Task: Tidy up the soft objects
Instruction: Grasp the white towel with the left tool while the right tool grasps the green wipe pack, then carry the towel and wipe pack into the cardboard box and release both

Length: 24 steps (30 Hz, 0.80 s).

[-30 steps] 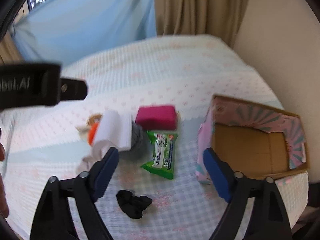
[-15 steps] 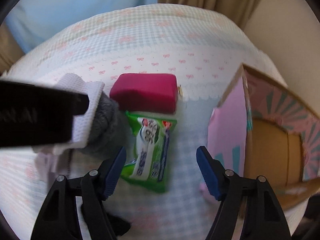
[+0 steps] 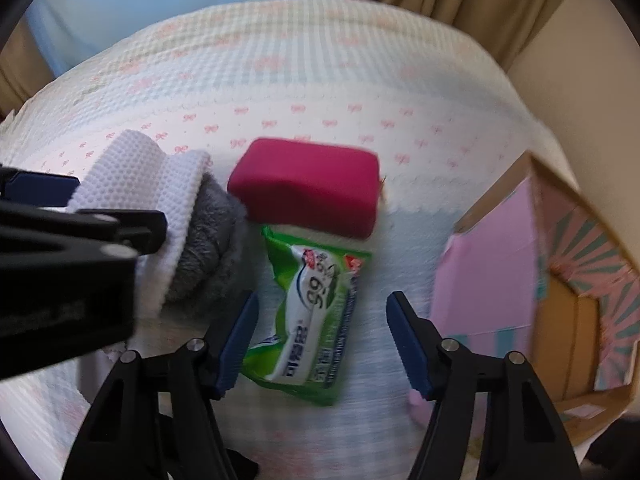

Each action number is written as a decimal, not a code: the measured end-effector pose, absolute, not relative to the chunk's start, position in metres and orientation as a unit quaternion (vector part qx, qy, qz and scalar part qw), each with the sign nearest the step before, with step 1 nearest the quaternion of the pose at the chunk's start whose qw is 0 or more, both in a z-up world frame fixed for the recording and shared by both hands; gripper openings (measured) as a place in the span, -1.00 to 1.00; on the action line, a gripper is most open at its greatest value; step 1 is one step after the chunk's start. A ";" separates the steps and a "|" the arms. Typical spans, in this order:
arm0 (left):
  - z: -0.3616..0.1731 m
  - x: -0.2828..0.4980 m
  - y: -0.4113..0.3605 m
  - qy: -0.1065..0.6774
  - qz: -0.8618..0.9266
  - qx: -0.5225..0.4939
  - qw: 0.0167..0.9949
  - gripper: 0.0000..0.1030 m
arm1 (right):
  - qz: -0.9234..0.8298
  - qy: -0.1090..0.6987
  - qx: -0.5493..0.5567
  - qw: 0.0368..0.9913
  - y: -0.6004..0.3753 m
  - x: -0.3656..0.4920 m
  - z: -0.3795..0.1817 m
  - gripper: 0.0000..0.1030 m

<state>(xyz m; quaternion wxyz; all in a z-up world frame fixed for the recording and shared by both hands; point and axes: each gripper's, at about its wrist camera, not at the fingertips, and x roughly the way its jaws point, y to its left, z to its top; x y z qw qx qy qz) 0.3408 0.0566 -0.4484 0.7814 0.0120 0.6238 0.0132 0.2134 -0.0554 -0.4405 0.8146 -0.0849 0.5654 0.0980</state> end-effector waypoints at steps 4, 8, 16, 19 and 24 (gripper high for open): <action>-0.449 0.342 0.054 0.625 -0.002 0.003 0.781 -0.26 | 0.095 0.598 -0.057 0.794 -0.059 0.222 -0.460 -0.15; -0.447 0.340 0.048 0.624 -0.023 0.003 0.781 -0.72 | 0.102 0.605 -0.040 0.789 -0.064 0.225 -0.464 -0.33; -0.437 0.334 0.050 0.614 -0.030 -0.014 0.789 -0.87 | 0.097 0.600 -0.027 0.794 -0.067 0.220 -0.450 -0.41; -0.423 0.330 0.055 0.603 -0.031 -0.020 0.797 -0.88 | 0.098 0.589 -0.025 0.802 -0.072 0.215 -0.434 -0.43; -0.385 0.318 0.062 0.577 -0.033 -0.039 0.815 -0.88 | 0.090 0.567 -0.013 0.818 -0.078 0.206 -0.392 -0.45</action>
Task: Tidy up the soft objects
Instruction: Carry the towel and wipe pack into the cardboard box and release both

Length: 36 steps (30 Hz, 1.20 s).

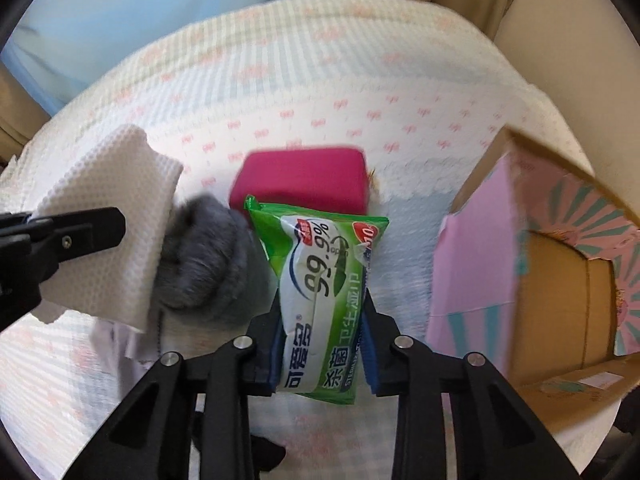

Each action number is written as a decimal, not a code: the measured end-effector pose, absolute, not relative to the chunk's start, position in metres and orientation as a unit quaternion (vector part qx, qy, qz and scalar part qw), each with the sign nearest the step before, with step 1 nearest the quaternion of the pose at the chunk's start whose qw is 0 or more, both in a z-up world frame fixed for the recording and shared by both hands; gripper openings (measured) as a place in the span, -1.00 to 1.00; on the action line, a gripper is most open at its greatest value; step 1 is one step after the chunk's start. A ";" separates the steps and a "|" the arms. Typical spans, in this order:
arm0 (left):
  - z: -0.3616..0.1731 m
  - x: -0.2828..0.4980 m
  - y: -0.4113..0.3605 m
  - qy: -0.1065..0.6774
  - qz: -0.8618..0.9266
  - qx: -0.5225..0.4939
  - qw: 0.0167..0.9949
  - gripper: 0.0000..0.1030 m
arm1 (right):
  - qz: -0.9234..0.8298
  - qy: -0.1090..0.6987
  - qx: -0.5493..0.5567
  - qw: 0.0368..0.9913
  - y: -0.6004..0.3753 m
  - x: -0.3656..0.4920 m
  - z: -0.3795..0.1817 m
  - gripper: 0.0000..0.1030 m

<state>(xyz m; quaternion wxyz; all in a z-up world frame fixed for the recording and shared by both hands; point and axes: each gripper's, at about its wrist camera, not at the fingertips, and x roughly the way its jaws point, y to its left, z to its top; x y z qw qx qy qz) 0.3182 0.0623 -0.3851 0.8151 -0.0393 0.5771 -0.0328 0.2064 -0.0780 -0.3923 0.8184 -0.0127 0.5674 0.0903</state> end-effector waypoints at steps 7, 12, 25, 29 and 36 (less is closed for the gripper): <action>-0.319 0.295 0.070 0.533 -0.046 -0.058 0.843 -0.89 | 0.080 0.533 0.022 0.842 -0.096 0.195 -0.323 -0.45; -0.266 0.276 0.067 0.498 -0.069 -0.068 0.862 -0.89 | 0.068 0.510 0.061 0.855 -0.123 0.181 -0.267 -0.45; -0.183 0.270 -0.019 0.458 -0.157 -0.057 0.873 -0.89 | 0.014 0.488 0.126 0.863 -0.242 0.163 -0.178 -0.45; -0.179 0.279 -0.068 0.463 -0.177 -0.060 0.866 -0.89 | 0.009 0.502 0.122 0.856 -0.282 0.168 -0.179 -0.45; -0.205 0.300 -0.155 0.496 -0.182 -0.058 0.847 -0.89 | 0.020 0.537 0.116 0.835 -0.346 0.181 -0.207 -0.45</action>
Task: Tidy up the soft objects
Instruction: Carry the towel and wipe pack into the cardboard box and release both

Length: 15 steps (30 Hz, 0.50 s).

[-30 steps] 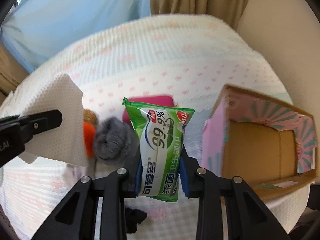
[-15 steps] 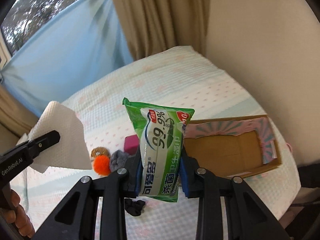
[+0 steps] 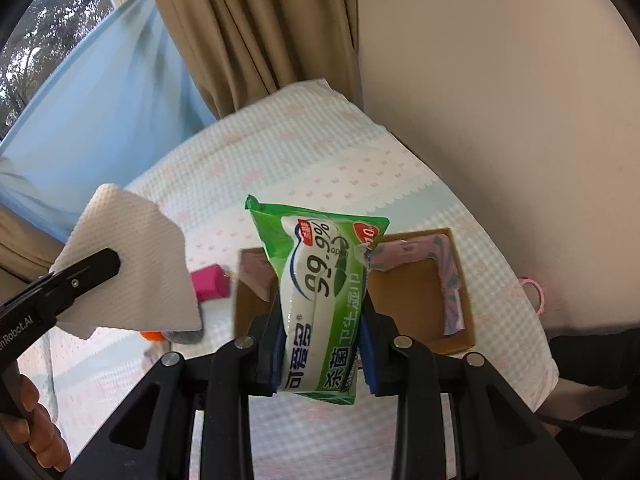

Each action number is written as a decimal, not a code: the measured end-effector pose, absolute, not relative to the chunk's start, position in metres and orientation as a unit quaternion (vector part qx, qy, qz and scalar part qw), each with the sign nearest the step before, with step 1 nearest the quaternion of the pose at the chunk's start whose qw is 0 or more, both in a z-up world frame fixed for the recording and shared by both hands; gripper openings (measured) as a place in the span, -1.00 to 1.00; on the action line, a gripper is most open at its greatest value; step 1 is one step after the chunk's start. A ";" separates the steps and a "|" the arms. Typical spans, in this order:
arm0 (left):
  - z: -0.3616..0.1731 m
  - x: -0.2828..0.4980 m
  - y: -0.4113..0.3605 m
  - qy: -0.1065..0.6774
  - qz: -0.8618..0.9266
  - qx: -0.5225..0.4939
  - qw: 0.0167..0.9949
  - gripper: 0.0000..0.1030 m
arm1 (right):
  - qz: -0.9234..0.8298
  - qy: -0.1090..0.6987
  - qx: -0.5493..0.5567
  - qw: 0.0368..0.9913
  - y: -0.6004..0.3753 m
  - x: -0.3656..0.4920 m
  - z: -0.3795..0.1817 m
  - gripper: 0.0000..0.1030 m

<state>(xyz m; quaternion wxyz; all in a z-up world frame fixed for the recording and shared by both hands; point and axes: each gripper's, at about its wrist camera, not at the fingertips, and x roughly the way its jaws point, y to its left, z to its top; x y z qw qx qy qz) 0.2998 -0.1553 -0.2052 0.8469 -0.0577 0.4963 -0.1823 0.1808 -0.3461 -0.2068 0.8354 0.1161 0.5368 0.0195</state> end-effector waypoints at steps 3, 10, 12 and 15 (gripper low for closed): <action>-0.228 0.312 -0.185 0.517 -0.174 -0.058 0.836 -0.89 | 0.026 0.554 0.118 0.824 -0.368 0.189 -0.228 -0.45; -0.293 0.338 -0.221 0.566 -0.150 -0.062 0.808 -0.89 | 0.043 0.603 0.129 0.786 -0.408 0.214 -0.288 -0.45; -0.316 0.345 -0.226 0.582 -0.142 -0.064 0.798 -0.89 | 0.048 0.617 0.129 0.775 -0.412 0.222 -0.303 -0.45; -0.343 0.352 -0.231 0.599 -0.130 -0.058 0.788 -0.89 | 0.058 0.636 0.125 0.760 -0.411 0.233 -0.326 -0.45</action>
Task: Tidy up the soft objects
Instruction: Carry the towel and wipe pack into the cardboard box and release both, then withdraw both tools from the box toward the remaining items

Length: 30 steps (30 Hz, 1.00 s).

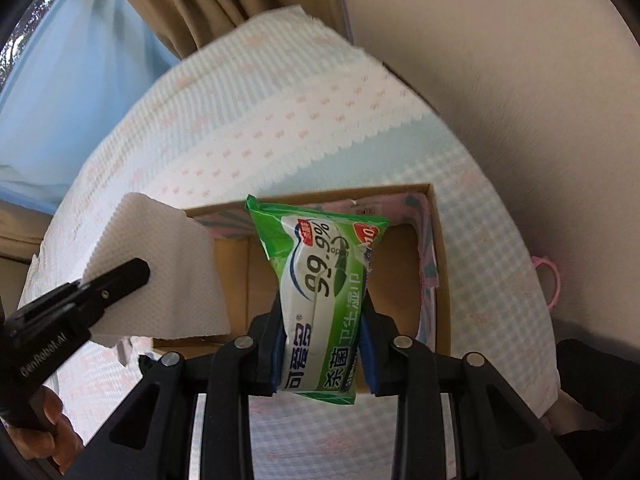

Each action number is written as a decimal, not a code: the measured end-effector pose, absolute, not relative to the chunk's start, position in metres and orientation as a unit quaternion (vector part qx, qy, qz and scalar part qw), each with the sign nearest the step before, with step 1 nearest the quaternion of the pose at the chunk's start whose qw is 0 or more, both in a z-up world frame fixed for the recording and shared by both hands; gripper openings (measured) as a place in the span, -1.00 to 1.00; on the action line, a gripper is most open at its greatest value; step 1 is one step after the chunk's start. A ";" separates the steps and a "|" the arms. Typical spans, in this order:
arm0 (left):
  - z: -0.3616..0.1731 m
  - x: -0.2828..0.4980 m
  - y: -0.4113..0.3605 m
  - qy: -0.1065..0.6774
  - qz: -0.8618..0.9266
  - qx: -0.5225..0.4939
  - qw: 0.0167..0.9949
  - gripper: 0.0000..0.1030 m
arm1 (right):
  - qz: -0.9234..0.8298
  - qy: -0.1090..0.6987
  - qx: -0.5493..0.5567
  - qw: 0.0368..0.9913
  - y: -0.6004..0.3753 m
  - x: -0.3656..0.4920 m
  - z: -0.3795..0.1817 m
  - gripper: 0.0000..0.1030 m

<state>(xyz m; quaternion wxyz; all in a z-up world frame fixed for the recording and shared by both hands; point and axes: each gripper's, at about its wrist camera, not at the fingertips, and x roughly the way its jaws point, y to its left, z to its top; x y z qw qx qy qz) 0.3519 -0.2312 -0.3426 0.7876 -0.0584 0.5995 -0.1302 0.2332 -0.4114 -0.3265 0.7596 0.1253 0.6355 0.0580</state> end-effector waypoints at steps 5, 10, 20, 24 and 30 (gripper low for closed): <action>-0.383 0.357 -0.241 0.626 -0.117 -0.025 0.771 -0.89 | 0.070 0.656 0.132 0.740 -0.411 0.247 -0.359 -0.45; -0.410 0.358 -0.246 0.641 -0.106 0.008 0.760 -0.89 | 0.078 0.675 0.130 0.722 -0.409 0.261 -0.385 -0.45; -0.422 0.356 -0.263 0.655 -0.097 0.088 0.744 0.95 | 0.085 0.695 0.135 0.701 -0.409 0.271 -0.409 0.44; -0.427 0.352 -0.264 0.660 -0.103 0.085 0.739 0.99 | 0.078 0.682 0.163 0.709 -0.414 0.270 -0.408 0.99; -0.421 0.348 -0.262 0.660 -0.103 0.073 0.741 0.99 | 0.067 0.670 0.170 0.720 -0.419 0.263 -0.405 0.99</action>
